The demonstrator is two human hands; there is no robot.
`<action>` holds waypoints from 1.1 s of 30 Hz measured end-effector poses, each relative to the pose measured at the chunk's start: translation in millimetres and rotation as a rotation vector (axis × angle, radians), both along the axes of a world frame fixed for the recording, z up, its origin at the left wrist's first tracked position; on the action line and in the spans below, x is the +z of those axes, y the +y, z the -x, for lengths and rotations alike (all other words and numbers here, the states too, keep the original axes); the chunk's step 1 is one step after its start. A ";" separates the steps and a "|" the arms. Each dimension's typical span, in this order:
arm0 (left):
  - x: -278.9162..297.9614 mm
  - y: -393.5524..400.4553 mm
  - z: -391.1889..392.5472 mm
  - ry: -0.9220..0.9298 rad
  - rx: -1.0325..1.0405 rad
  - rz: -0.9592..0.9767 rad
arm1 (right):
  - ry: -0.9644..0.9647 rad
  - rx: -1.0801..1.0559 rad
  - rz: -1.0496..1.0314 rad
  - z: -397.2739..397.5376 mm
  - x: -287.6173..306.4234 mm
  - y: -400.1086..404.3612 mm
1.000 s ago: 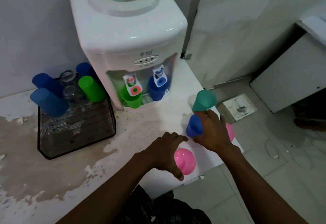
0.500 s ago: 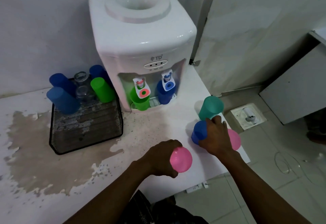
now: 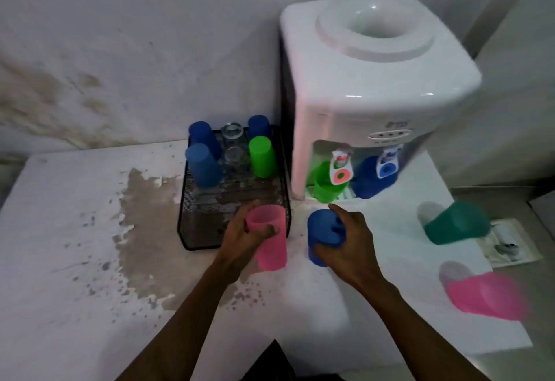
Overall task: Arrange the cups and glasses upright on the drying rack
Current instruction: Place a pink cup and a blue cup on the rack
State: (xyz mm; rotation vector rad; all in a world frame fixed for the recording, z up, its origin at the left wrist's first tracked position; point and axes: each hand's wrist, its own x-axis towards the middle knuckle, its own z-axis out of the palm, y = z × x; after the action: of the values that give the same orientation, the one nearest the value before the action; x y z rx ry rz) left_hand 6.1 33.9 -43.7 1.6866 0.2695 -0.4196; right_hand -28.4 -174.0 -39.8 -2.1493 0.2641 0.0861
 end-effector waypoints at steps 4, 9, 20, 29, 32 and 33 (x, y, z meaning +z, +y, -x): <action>-8.4 38.8 -22.2 0.266 0.389 0.137 | 0.017 -0.018 -0.176 -25.0 0.3 49.9; -8.8 81.8 -54.4 0.537 0.618 0.446 | 0.143 -0.200 -0.295 -65.0 -10.5 101.1; -20.4 119.4 -117.1 0.899 0.728 0.847 | 0.747 -0.455 -0.989 -133.8 -42.4 155.1; -41.1 130.0 -131.9 0.976 0.877 0.969 | 0.988 -0.691 -1.205 -167.1 -56.8 164.7; -41.0 129.8 -133.4 0.984 0.891 0.991 | 1.032 -0.707 -1.230 -177.0 -63.5 168.4; -41.4 130.3 -133.8 0.986 0.897 0.996 | 1.039 -0.713 -1.238 -179.7 -64.5 169.8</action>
State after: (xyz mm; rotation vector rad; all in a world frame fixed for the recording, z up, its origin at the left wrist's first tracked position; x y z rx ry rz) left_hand 139.9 164.2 -85.1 0.1898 1.2365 -0.5313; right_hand 151.3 -4.2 -104.3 -0.5563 1.1774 0.7319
